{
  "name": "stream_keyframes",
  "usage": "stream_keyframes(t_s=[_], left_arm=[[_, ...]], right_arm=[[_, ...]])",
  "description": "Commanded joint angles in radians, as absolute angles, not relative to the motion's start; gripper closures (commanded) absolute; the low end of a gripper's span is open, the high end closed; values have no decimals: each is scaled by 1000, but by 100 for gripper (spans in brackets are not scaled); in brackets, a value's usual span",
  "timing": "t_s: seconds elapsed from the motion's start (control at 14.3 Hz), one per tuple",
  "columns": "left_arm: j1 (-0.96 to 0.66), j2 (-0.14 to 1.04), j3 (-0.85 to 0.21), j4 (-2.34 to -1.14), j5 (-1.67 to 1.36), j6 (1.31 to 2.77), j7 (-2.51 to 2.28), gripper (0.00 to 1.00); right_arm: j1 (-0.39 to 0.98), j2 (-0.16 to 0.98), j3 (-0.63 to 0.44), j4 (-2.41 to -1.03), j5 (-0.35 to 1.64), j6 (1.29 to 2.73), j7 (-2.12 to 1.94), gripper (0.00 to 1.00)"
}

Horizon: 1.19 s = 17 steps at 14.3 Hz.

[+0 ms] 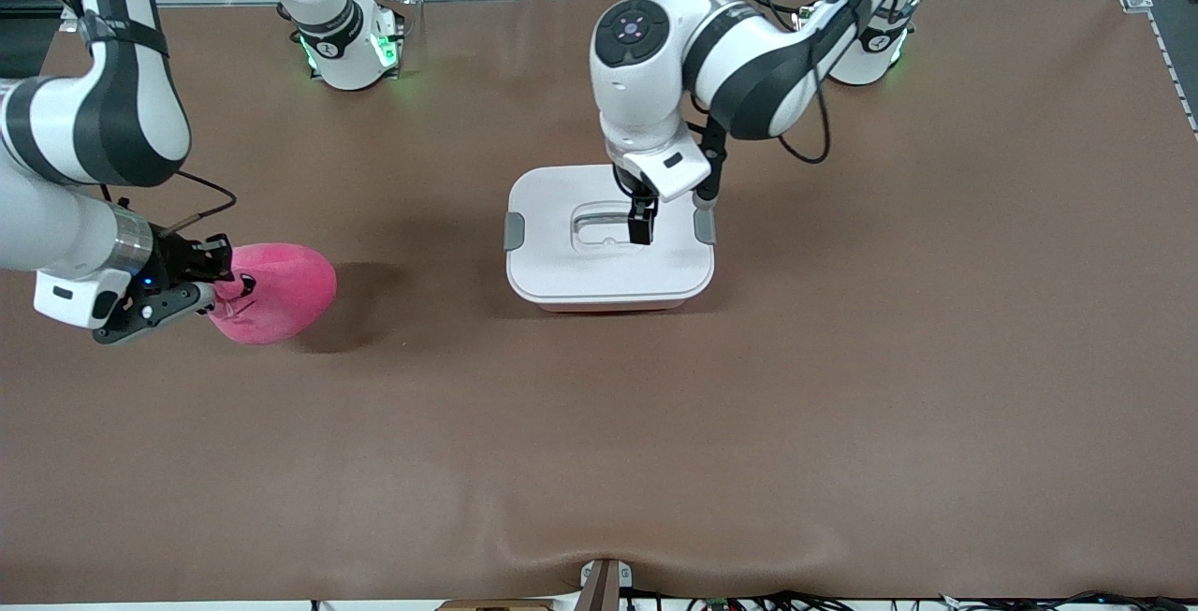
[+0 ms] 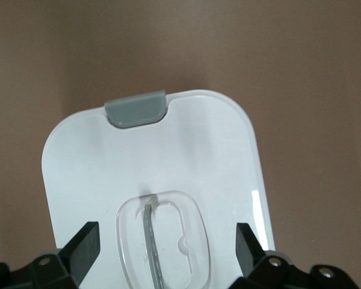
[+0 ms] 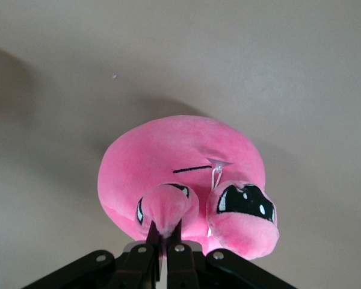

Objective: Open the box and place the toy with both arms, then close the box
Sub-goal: 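Grasp the pink plush with the right gripper while the left gripper reaches the lid, then grasp the lid handle with the left gripper and lift the plush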

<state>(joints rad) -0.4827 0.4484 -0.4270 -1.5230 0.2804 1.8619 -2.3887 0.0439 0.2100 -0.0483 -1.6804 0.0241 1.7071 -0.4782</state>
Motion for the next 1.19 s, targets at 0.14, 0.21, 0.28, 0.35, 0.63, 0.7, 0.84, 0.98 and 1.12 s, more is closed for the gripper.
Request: stream_keyframes(t_s=[0.14, 0.21, 0.28, 0.35, 0.63, 0.7, 0.84, 0.98, 1.12], left_arm=[[-529, 514, -423, -1488, 331, 1884, -2532, 14], [-534, 518, -423, -1488, 331, 1900, -2548, 17], [-544, 528, -423, -1488, 333, 1928, -2568, 20], [-546, 538, -422, -1488, 333, 1937, -2580, 22], [-557, 568, -419, -1488, 340, 1953, -2614, 27], [-558, 575, -419, -1488, 347, 1954, -2628, 28], [-558, 581, -420, -1488, 354, 1954, -2634, 32], [-560, 594, -419, -1488, 354, 1954, -2635, 40], [-563, 597, -419, -1488, 353, 1954, -2635, 55]], right_arm=[[41, 193, -43, -1618, 34, 1601, -557, 100], [41, 193, -40, -1614, 31, 1598, -586, 100], [41, 193, -37, -1592, 28, 1597, -627, 100], [43, 195, -37, -1580, 26, 1597, -664, 100], [41, 190, -37, -1572, 28, 1595, -877, 100], [38, 192, -37, -1577, 32, 1595, -926, 100], [38, 193, -37, -1575, 41, 1597, -960, 100], [44, 195, -19, -1574, 49, 1597, -974, 100], [44, 196, 20, -1572, 55, 1623, -992, 100]])
